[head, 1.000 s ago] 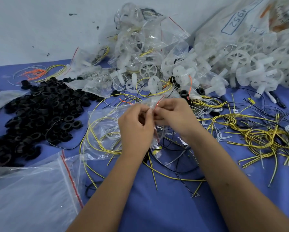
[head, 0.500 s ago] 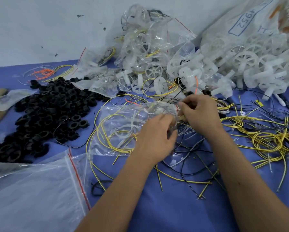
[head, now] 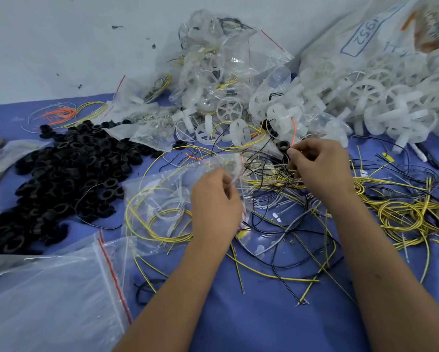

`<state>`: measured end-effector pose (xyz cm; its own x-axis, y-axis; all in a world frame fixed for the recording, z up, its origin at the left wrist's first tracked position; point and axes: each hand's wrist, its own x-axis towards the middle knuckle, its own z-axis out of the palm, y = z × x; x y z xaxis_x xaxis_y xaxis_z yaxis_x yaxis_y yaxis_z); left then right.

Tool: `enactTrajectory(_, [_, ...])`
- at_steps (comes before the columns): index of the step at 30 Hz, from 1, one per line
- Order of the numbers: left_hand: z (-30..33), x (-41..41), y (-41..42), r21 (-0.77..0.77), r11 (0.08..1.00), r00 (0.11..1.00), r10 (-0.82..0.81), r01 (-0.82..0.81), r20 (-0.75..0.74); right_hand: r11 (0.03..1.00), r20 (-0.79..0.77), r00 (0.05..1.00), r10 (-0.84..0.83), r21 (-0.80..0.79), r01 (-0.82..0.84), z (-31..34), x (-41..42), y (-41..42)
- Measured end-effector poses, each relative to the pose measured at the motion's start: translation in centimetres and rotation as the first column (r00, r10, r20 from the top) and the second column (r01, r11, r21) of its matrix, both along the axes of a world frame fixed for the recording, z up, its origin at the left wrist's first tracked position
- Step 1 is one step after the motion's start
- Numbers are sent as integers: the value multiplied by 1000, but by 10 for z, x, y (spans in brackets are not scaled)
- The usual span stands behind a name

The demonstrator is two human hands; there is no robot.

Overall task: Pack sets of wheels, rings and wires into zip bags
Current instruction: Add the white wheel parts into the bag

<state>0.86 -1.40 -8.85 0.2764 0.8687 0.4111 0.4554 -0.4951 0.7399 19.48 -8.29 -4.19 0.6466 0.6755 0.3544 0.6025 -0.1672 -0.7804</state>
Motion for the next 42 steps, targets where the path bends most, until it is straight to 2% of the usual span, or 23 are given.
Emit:
enactTrajectory(3, [1, -2, 2, -37, 996, 992, 90, -87, 84, 990, 64, 990, 129, -66, -125, 3, 2, -7])
enactTrajectory(5, [2, -3, 2, -51, 991, 980, 128, -122, 154, 953, 150, 953, 264, -190, -234, 4, 3, -13])
enactTrajectory(8, [3, -4, 3, -93, 981, 957, 188, -171, 222, 848, 166, 886, 433, -408, -339, 4, 6, -17])
enactTrajectory(10, [5, -5, 3, -111, 975, 941, 214, -191, 263, 814, 173, 869, 463, -472, -340, 2, 6, -15])
enactTrajectory(16, [6, -5, 3, -154, 967, 922, 242, -203, 303, 835, 162, 892, 422, -452, -313, 0, 4, -14])
enactTrajectory(19, [5, -6, 4, -170, 963, 919, 254, -210, 300, 886, 216, 899, 382, -363, -289, -2, 7, -13])
enactTrajectory(21, [5, -6, 4, -178, 962, 918, 256, -210, 303, 945, 205, 932, 298, -200, -258, -1, 9, -14])
enactTrajectory(23, [6, -6, 4, -179, 962, 914, 254, -206, 315, 974, 107, 968, 225, -2, -226, 0, 11, -14])
enactTrajectory(25, [6, -6, 4, -190, 961, 911, 255, -201, 326, 964, -13, 977, 213, 168, -208, 1, 11, -13])
enactTrajectory(29, [7, -6, 6, -216, 951, 902, 285, -223, 324, 868, -260, 912, 317, 467, -168, 5, 8, -15])
enactTrajectory(33, [9, -9, 2, -163, 956, 914, 282, -243, 291, 866, -307, 895, 325, 477, -151, 3, 8, -15])
enactTrajectory(36, [17, -11, -1, 123, 969, 964, 187, -212, 190, 883, -297, 898, 325, 434, -176, 2, 4, -12])
enactTrajectory(38, [27, -7, 1, 250, 967, 994, 29, -56, 108, 877, -289, 887, 361, 428, -217, 3, 1, -11])
enactTrajectory(40, [34, 0, 5, 226, 965, 991, -129, 134, -36, 858, -279, 872, 402, 446, -253, 4, -2, -12])
enactTrajectory(42, [37, 9, 12, 165, 955, 958, -214, 246, -189, 843, -277, 860, 428, 464, -270, 5, -4, -11])
